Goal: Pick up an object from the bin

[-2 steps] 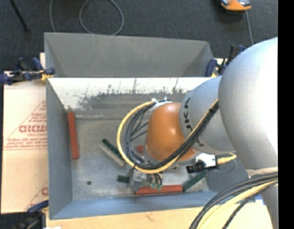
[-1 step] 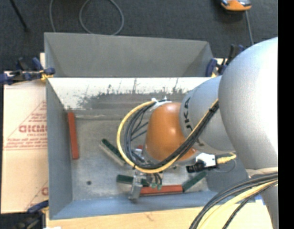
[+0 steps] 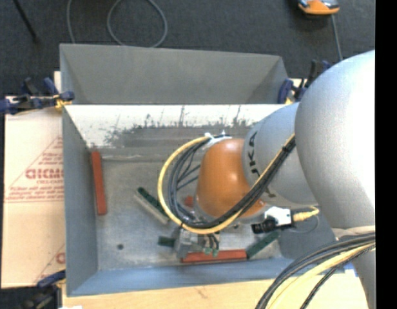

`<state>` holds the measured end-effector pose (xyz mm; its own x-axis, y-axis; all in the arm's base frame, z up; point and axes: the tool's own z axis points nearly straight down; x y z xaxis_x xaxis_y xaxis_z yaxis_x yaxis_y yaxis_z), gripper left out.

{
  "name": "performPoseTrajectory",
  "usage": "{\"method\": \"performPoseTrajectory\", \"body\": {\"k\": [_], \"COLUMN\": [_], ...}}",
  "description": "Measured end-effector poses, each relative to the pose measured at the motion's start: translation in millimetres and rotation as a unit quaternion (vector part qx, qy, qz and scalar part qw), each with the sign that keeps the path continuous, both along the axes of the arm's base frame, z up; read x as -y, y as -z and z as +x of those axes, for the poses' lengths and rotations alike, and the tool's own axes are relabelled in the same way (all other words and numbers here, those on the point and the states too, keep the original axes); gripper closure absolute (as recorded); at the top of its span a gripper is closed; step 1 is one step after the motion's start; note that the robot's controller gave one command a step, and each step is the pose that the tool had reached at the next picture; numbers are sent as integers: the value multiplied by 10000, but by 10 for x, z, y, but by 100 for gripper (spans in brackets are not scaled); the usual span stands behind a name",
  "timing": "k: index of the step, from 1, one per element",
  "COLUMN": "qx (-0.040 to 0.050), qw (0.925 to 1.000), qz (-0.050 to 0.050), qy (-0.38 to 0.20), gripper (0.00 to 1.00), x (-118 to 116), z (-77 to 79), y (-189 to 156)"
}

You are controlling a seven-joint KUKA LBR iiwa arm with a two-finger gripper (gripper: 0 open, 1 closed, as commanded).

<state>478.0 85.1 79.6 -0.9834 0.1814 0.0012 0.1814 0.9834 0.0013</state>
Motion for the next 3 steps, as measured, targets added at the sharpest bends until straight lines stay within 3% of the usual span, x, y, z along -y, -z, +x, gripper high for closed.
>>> {"method": "performPoseTrajectory", "body": {"k": [1,2,3], "qx": [5,0,6], "qw": [10000,10000,10000], "qz": [1,0,2], "qy": [1,1,2], "gripper": [0,100,0], "x": [-1,0,-1], "z": [4,0,5], "y": [-2,0,-3]}}
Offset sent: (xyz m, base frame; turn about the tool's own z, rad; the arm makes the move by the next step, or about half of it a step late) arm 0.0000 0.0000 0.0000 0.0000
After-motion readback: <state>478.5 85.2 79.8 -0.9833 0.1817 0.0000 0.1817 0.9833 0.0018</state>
